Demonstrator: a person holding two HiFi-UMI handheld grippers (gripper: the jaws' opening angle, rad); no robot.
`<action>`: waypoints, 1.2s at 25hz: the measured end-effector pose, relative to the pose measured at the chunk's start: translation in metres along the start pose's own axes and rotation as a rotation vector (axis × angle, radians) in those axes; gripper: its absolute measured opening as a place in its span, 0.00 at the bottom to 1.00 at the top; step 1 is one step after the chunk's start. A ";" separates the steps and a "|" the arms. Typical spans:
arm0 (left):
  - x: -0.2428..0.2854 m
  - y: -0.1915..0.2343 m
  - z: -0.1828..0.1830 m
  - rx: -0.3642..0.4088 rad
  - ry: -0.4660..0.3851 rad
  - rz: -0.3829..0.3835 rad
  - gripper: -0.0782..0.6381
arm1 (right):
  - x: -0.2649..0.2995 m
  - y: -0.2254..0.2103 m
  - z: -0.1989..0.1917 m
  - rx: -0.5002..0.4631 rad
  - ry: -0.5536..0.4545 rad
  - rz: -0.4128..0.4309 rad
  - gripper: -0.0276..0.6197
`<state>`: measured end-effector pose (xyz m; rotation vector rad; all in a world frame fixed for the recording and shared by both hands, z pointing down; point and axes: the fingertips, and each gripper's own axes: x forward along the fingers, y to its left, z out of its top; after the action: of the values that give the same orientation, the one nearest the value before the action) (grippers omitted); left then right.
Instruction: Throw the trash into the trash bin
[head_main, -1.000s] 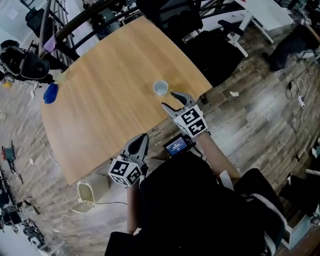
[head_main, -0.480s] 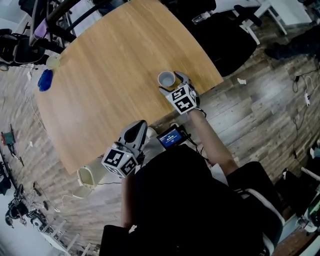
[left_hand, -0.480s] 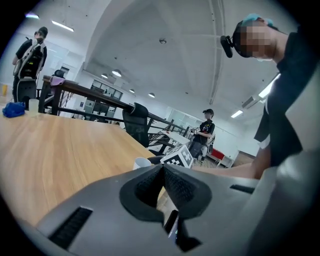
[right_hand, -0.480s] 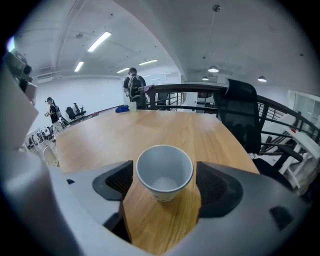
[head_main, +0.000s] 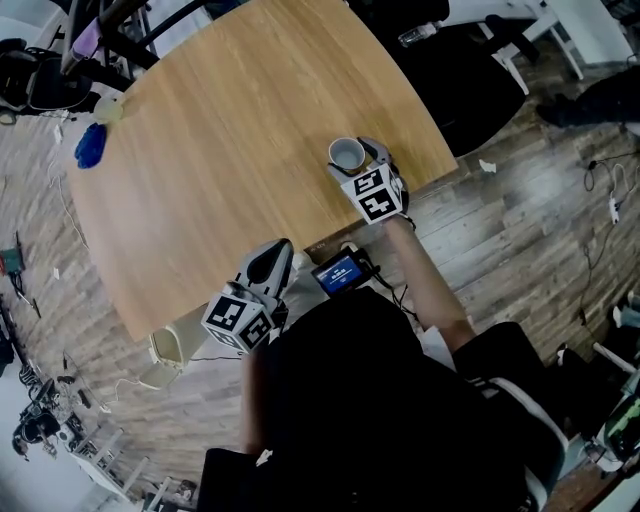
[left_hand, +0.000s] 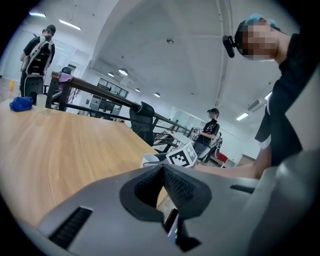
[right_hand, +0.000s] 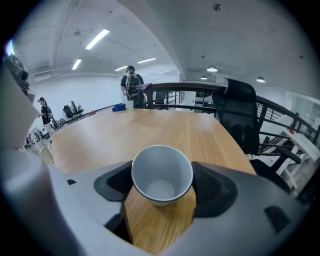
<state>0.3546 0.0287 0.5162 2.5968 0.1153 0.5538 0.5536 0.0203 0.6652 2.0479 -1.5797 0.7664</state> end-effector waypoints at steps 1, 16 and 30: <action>0.000 0.000 0.000 0.003 -0.002 -0.006 0.11 | -0.002 0.000 0.002 0.001 -0.008 -0.005 0.59; 0.021 -0.059 0.068 0.258 -0.124 -0.176 0.11 | -0.181 0.032 0.143 -0.047 -0.426 0.020 0.59; -0.001 -0.090 0.070 0.275 -0.233 -0.141 0.11 | -0.223 0.075 0.131 -0.029 -0.544 0.175 0.59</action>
<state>0.3836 0.0767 0.4169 2.8683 0.3140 0.1932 0.4582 0.0783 0.4199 2.2373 -2.0622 0.2380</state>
